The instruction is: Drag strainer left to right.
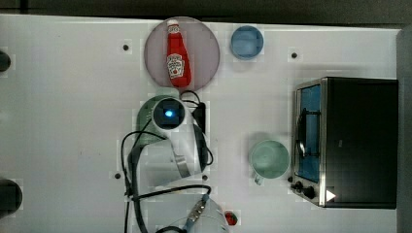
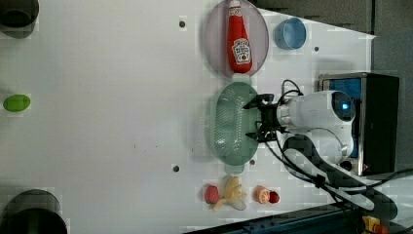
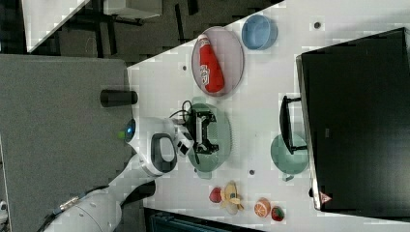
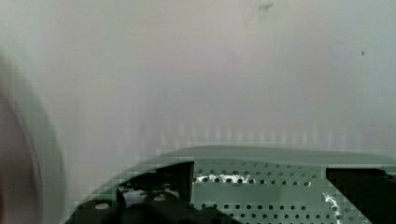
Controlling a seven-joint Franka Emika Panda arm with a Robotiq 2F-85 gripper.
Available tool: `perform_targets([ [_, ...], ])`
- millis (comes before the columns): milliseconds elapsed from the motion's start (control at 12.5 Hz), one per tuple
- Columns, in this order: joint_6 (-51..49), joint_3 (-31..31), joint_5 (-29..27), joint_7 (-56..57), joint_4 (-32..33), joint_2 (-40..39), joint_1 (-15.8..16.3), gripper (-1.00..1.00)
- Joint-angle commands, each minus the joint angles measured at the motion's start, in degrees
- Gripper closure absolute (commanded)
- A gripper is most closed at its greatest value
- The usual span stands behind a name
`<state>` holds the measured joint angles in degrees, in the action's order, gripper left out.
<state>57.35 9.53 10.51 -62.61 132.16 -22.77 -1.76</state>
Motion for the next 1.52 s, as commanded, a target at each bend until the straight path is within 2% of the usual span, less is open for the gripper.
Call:
perform_targets([
  [80, 0.3, -1.4, 0.1, 6.6, 1.5, 1.4, -0.7, -1.00],
  [1120, 2.3, -14.0, 0.1, 19.3, 1.8, 1.4, -1.3, -1.00],
  [1520, 2.7, -16.4, 0.0, 19.6, 1.6, 1.7, -1.3, -1.00],
])
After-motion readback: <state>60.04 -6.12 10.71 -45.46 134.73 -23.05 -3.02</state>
